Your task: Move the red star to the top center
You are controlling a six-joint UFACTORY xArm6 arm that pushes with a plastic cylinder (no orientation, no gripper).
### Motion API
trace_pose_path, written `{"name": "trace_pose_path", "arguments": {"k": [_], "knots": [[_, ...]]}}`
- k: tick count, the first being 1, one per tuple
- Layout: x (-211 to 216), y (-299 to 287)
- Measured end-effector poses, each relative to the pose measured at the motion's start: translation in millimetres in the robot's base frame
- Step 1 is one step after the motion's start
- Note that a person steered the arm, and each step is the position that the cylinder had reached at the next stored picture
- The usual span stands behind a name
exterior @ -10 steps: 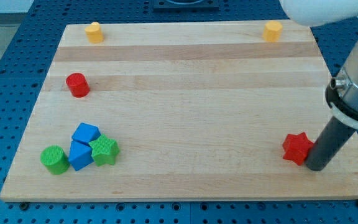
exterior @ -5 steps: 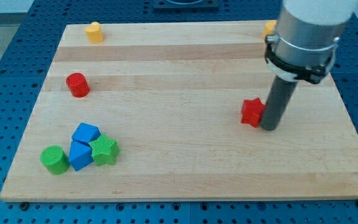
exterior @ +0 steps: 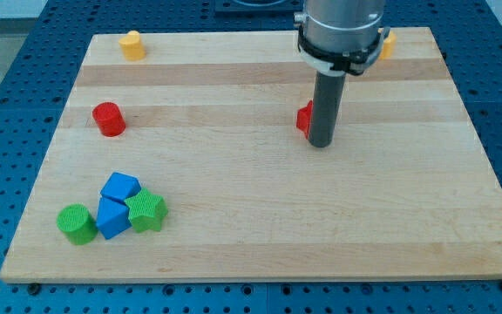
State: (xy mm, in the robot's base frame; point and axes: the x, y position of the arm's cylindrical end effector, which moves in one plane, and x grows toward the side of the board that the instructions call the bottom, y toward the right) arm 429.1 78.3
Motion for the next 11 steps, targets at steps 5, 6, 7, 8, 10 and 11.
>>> {"name": "trace_pose_path", "arguments": {"k": [5, 6, 7, 8, 10, 11], "knots": [[-98.1, -25.8], [-117.7, -33.5], [-135.5, -39.2], [-148.0, -43.1], [-170.4, -47.7], [-166.1, -47.7]]}}
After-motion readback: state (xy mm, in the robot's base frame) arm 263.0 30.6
